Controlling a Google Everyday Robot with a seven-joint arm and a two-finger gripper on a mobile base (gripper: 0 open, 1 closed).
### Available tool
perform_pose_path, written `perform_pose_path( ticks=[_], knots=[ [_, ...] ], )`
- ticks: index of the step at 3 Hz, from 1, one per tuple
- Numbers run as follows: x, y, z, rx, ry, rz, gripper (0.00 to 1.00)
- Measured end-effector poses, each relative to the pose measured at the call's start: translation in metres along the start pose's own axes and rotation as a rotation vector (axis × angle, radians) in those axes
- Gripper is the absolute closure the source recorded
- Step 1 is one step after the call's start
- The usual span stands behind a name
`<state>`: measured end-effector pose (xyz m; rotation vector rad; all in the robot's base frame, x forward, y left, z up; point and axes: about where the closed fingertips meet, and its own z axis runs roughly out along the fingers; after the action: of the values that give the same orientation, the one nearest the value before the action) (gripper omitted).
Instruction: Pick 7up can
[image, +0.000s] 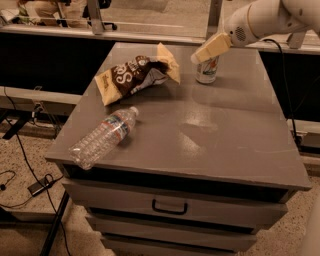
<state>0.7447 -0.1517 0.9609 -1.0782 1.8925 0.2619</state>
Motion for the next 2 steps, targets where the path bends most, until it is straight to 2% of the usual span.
perform_pose_path(
  ticks=[2],
  knots=[
    [0.037, -0.014, 0.032, 0.053, -0.125, 0.144, 0.0]
  ],
)
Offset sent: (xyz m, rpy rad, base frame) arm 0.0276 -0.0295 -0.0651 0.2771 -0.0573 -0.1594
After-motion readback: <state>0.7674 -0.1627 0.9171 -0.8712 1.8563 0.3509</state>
